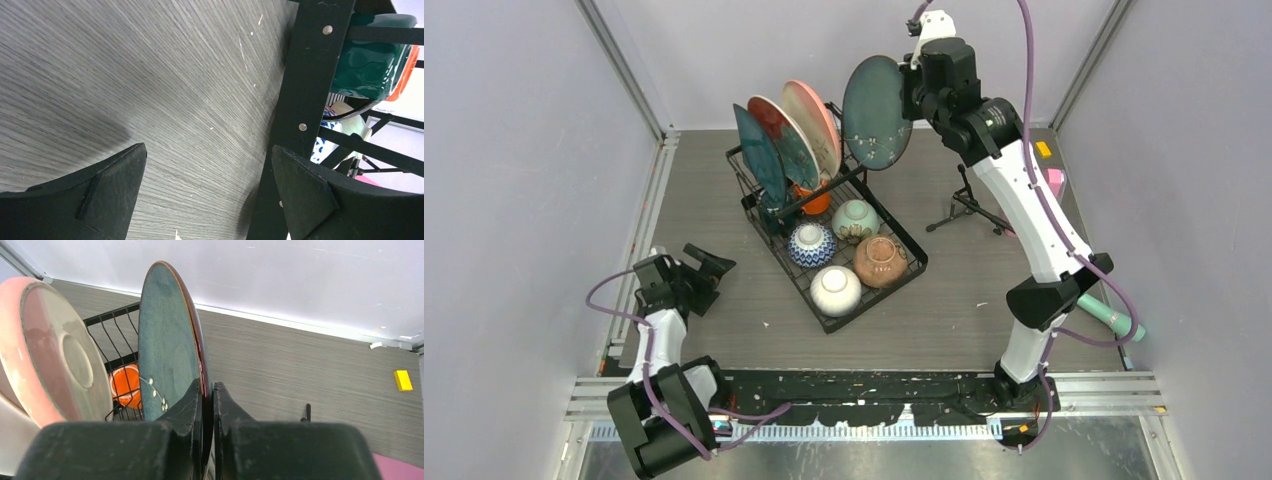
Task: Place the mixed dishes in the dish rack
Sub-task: Insert the plate into the dish rack.
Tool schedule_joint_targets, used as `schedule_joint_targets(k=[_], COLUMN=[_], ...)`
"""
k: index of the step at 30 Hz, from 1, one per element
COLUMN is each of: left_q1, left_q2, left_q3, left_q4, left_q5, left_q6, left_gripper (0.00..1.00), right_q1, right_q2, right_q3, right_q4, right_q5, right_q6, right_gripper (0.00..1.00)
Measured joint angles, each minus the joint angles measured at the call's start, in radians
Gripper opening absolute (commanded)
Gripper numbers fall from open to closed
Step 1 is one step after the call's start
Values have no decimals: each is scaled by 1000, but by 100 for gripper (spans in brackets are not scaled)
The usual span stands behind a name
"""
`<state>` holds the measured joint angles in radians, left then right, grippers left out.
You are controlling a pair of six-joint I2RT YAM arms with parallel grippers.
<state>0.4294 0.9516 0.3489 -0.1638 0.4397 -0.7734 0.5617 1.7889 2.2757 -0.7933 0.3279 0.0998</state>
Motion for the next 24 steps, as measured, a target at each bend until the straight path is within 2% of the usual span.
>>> schedule_joint_targets(k=[7,15,21,24], left_q1=[0,0,0,0], left_q2=[42,64,93,101], left_q3=[14,16,31,35], left_q4=[1,4,3,3], left_q5=[7,7,7,8], left_q6=[26,41,52,53], left_gripper=[100,100,100,100], right_q1=[20,155,190,199], right_q2=[43,125,182,193], right_q3=[9,20,26,26], right_q4=[59,194,252,263], right_q5=[6,141,191,208], right_q6=[-37,-256,-319,-326], right_gripper=[0,0,1,8])
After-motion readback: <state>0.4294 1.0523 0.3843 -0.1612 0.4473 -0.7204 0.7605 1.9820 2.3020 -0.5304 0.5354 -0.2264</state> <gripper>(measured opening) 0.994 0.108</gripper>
